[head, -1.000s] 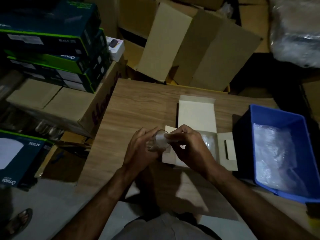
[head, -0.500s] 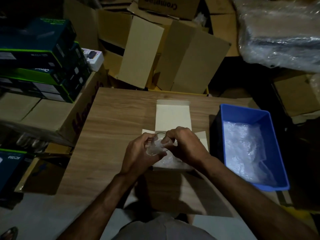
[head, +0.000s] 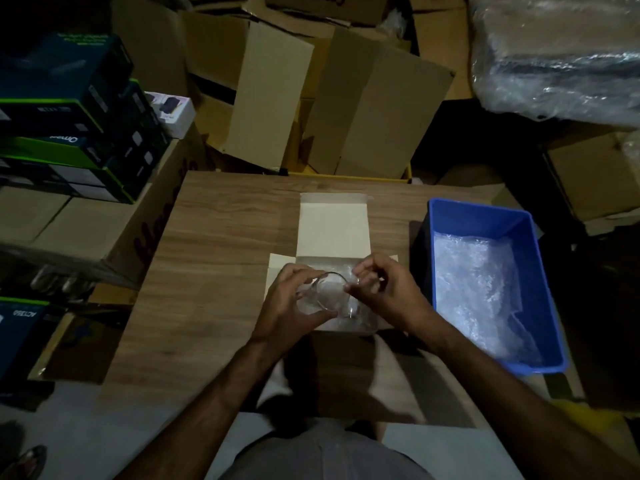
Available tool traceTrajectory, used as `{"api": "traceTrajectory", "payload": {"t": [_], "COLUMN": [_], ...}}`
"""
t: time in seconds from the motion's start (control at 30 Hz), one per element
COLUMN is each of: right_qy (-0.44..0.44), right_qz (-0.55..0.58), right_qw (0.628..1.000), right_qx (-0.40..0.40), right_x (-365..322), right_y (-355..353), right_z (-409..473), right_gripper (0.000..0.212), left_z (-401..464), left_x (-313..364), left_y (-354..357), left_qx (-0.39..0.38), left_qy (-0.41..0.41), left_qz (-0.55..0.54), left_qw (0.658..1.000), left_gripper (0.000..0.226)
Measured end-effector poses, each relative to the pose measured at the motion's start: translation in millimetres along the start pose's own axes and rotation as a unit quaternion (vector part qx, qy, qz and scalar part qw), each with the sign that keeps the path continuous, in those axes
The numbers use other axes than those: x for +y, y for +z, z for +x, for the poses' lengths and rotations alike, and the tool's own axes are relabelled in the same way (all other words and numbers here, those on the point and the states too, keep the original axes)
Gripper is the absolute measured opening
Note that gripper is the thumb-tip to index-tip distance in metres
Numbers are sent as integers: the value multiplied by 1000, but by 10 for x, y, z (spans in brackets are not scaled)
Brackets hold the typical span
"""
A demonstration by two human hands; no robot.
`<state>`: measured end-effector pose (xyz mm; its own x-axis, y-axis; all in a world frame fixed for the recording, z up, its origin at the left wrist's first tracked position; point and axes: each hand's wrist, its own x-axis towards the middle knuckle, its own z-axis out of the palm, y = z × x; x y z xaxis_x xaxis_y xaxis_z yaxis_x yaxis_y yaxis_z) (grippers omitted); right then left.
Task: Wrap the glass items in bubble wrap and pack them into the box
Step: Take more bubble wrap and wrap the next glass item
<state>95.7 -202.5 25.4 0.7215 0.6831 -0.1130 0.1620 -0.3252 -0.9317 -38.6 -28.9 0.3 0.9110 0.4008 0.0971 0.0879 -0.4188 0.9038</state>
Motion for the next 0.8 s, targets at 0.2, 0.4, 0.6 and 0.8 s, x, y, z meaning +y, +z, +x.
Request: {"api": "traceTrajectory", "payload": {"t": [0.2,0.4,0.6,0.8], "right_qy": [55,49,66,100], "right_qz": [84,54,-13,-68], "right_qw": [990,997,997,992], "right_qx": [-98,-26,27,43], "right_x": [138,471,649,920], "right_y": [92,342,646,731], "right_z": [146,146,198,243], "right_gripper": [30,13,17,18], "left_z": [117,203,335,381], "left_x": [-80,-281,-582,-757], "left_y": [16,-85,74,233], "left_qx": [-36,-123,-73,-115], "left_qy": [-59,-144,-115,-53], "left_qz": [-20,-86,47,186], "left_qw": [997,978,990,974], "left_gripper": [65,61,43,40]}}
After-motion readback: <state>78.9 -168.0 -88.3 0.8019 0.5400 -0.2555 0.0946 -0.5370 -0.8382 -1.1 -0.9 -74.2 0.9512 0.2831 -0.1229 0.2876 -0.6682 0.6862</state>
